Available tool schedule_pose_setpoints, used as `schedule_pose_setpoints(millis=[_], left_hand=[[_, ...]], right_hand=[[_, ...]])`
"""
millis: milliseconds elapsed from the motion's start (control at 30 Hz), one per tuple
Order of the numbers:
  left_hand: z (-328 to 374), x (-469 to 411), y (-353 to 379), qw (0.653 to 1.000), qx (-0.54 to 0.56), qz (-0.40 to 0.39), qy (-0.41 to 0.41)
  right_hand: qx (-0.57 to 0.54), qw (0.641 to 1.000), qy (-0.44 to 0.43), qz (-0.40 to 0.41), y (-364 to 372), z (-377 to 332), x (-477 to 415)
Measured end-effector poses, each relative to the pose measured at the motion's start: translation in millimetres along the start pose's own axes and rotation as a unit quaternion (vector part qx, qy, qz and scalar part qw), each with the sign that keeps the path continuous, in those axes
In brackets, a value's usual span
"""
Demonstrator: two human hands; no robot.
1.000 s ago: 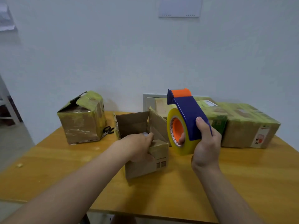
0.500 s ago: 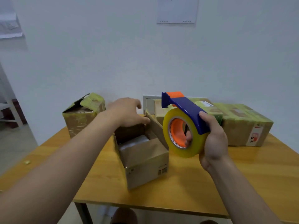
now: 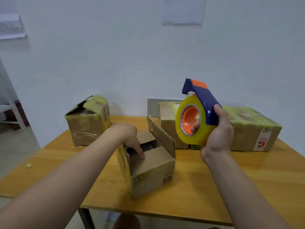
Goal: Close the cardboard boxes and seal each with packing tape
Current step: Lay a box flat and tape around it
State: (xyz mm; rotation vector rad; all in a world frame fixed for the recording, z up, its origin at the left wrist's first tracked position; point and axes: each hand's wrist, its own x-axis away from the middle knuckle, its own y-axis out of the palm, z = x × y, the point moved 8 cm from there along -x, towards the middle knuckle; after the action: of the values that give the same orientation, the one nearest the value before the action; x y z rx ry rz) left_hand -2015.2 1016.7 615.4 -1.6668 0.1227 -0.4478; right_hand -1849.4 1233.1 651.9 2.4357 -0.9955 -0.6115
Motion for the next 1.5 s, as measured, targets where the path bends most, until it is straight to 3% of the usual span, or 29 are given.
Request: schedule_pose_setpoints(millis=[100, 200, 300, 367, 467, 633, 767, 967, 1133, 1300, 1433, 1500], left_hand=[[4.5, -3.0, -2.4, 0.999, 0.028, 0.027, -0.009], [13.6, -6.3, -11.1, 0.982, 0.134, 0.135, 0.000], [15.2, -7.9, -8.9, 0.912, 0.303, 0.273, 0.035], [13.5, -18.2, 10.0, 0.869, 0.415, 0.262, 0.069], [7.3, -33.7, 40.3, 0.893, 0.404, 0.172, 0.102], [-11.4, -29.0, 53.6, 0.941, 0.248, 0.143, 0.177], [-10.9, -22.4, 62.8, 0.952, 0.245, 0.110, 0.145], [30.4, 3.0, 62.7, 0.980, 0.121, 0.111, 0.113], [56.7, 23.6, 65.8, 0.970, 0.133, 0.156, 0.128], [51.9, 28.6, 62.5, 0.934, 0.241, 0.238, 0.116], [46.5, 28.0, 61.2, 0.913, 0.320, 0.235, 0.096], [39.9, 22.3, 50.5, 0.884, 0.393, 0.236, 0.092]], right_hand=[[0.012, 0.999, 0.028, 0.009, 6.6, 14.5, -2.9], [0.041, 0.997, 0.060, -0.010, 14.2, 30.2, -0.6], [0.067, 0.993, 0.092, -0.037, 19.3, 45.2, 6.4], [0.104, 0.986, 0.121, -0.054, 20.1, 58.2, 11.4], [0.146, 0.977, 0.140, -0.065, 18.8, 71.0, 16.0], [0.195, 0.964, 0.127, -0.126, 25.5, 74.9, 11.6], [0.221, 0.952, 0.114, -0.178, 32.5, 70.2, 5.8], [0.230, 0.933, 0.105, -0.255, 46.8, 42.3, -15.9], [0.232, 0.920, 0.150, -0.277, 33.4, 38.8, -40.3], [0.316, 0.887, 0.142, -0.305, 4.7, 51.8, -47.1], [0.308, 0.882, 0.143, -0.326, -0.5, 49.2, -53.9], [0.298, 0.884, 0.135, -0.333, -1.5, 51.2, -55.8]])
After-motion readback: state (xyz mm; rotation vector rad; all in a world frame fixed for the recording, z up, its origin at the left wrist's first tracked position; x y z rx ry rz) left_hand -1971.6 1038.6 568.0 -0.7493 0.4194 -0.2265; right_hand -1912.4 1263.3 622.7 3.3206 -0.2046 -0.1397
